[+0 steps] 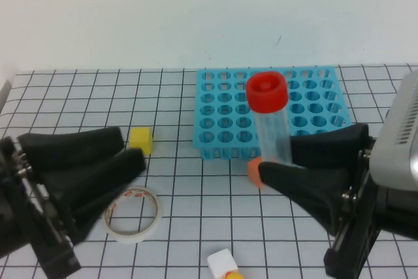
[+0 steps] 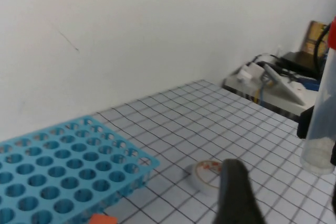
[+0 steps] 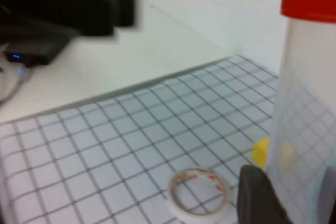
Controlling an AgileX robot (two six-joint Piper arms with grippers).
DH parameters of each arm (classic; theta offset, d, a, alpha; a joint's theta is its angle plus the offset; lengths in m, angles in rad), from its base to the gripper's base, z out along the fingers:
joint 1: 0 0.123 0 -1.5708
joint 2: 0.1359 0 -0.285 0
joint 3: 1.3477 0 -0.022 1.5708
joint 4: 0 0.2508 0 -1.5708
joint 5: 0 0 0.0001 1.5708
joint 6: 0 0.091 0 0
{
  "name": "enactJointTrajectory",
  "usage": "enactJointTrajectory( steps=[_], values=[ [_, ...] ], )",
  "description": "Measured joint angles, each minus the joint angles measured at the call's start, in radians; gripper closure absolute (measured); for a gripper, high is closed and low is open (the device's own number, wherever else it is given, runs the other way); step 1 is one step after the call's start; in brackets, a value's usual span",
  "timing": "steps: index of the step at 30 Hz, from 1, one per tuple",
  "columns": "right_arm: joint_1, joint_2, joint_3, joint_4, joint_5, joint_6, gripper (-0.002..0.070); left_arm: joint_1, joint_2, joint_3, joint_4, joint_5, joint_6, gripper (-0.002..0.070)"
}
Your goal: Place the test tubes
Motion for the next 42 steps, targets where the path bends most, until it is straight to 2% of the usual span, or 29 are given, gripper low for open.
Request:
enactJointTrajectory(
  steps=[1,4,8,10,19,24,31,38,41,42],
  values=[
    [0.011,0.000,0.000,0.022,0.000,-0.013,0.0438,0.000,0.019,-0.007,0.003,0.026,-0.008,0.0322],
    [0.030,0.000,0.000,0.079,-0.002,-0.050,0.0438,-0.002,0.070,-0.033,0.004,0.081,-0.033,0.0182],
    [0.031,0.010,0.000,0.146,-0.002,-0.107,0.0438,-0.033,0.111,-0.084,0.004,0.098,-0.041,0.0130],
    [0.032,0.025,0.000,0.207,-0.002,-0.153,0.0438,-0.103,0.135,-0.129,0.004,0.071,-0.043,0.0121],
    [0.032,0.051,0.000,0.344,0.014,-0.263,0.0438,-0.432,0.226,-0.204,0.001,-0.195,-0.004,0.0118],
    [0.032,0.051,0.000,0.361,0.018,-0.285,0.0438,-0.536,0.300,-0.258,-0.001,-0.270,-0.022,0.0118],
    [0.032,0.051,0.000,0.362,0.020,-0.301,0.0438,-0.559,0.319,-0.331,-0.014,-0.374,-0.036,0.0117],
    [0.032,0.051,0.000,0.365,0.005,-0.310,0.0438,-0.559,0.319,-0.337,-0.018,-0.396,-0.044,0.0125],
    [0.032,0.051,0.000,0.365,0.003,-0.310,0.0438,-0.559,0.319,-0.337,-0.018,-0.403,-0.062,0.0197],
    [0.032,0.051,0.000,0.366,0.003,-0.310,0.0438,-0.559,0.319,-0.337,-0.018,-0.408,-0.064,0.0241]
  ],
)
